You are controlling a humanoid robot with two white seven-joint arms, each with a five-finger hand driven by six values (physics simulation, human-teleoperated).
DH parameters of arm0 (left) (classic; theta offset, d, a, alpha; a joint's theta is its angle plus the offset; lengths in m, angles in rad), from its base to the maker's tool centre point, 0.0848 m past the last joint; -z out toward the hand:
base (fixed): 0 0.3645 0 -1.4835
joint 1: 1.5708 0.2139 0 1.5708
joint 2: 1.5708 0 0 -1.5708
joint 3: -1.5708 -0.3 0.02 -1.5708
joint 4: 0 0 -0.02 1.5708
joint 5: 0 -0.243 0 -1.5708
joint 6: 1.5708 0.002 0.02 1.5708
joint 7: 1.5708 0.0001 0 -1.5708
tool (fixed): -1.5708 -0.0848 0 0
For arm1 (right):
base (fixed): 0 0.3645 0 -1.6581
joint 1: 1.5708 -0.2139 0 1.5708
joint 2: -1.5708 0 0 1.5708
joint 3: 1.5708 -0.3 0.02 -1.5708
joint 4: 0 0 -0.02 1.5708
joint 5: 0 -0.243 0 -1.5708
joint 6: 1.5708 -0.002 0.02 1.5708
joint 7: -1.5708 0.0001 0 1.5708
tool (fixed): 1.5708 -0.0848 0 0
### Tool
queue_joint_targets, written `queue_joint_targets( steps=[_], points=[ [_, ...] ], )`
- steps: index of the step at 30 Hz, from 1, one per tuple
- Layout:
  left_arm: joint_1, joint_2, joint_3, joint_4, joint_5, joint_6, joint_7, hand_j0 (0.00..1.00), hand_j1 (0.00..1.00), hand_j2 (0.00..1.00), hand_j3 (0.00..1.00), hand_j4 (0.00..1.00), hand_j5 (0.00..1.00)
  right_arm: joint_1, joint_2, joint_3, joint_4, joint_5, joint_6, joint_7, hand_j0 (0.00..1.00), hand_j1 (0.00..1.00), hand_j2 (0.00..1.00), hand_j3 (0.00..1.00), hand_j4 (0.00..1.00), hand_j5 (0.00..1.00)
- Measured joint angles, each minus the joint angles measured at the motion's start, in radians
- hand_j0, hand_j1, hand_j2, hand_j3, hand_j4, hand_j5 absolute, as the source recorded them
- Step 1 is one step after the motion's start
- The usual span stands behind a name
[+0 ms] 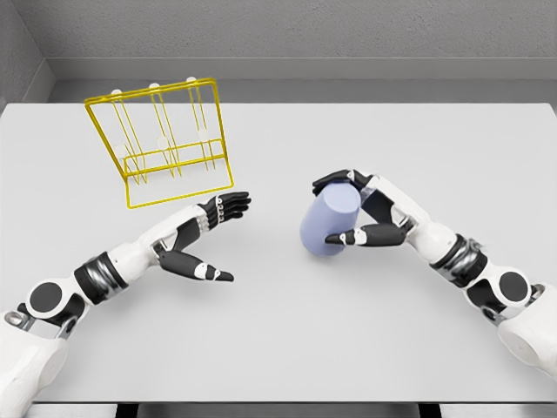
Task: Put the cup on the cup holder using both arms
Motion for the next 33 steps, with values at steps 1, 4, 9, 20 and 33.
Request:
queue_joint_targets(
  steps=[1, 4, 9, 20, 33],
  points=[
    [0.000, -0.007, 0.000, 0.008, 0.000, 0.000, 0.000, 1.00, 1.00, 1.00, 1.00, 1.00, 1.00, 0.000, 0.007, 0.001, 0.000, 0.003, 0.008, 0.000, 0.69, 0.69, 0.69, 0.69, 0.69, 0.69],
    [-0.015, -0.022, 0.003, 0.037, 0.002, 0.001, 0.000, 1.00, 1.00, 1.00, 1.00, 1.00, 1.00, -0.002, 0.023, 0.001, 0.003, 0.013, 0.028, -0.001, 0.69, 0.69, 0.69, 0.69, 0.69, 0.69],
    [-0.023, -0.054, 0.015, 0.102, 0.005, -0.002, 0.000, 1.00, 1.00, 1.00, 1.00, 1.00, 1.00, -0.009, 0.043, 0.001, 0.009, 0.021, 0.048, -0.004, 0.69, 0.69, 0.69, 0.69, 0.69, 0.69],
    [-0.025, -0.075, 0.017, 0.114, 0.003, -0.015, 0.000, 1.00, 1.00, 1.00, 1.00, 1.00, 1.00, -0.011, 0.090, 0.000, 0.051, 0.057, 0.104, -0.005, 0.71, 0.71, 0.71, 0.71, 0.71, 0.71],
    [-0.038, -0.084, 0.012, 0.113, 0.000, -0.021, 0.000, 1.00, 1.00, 1.00, 1.00, 1.00, 1.00, -0.021, 0.093, 0.000, 0.054, 0.061, 0.129, -0.002, 0.90, 0.90, 0.90, 0.90, 0.90, 0.90]
  ],
)
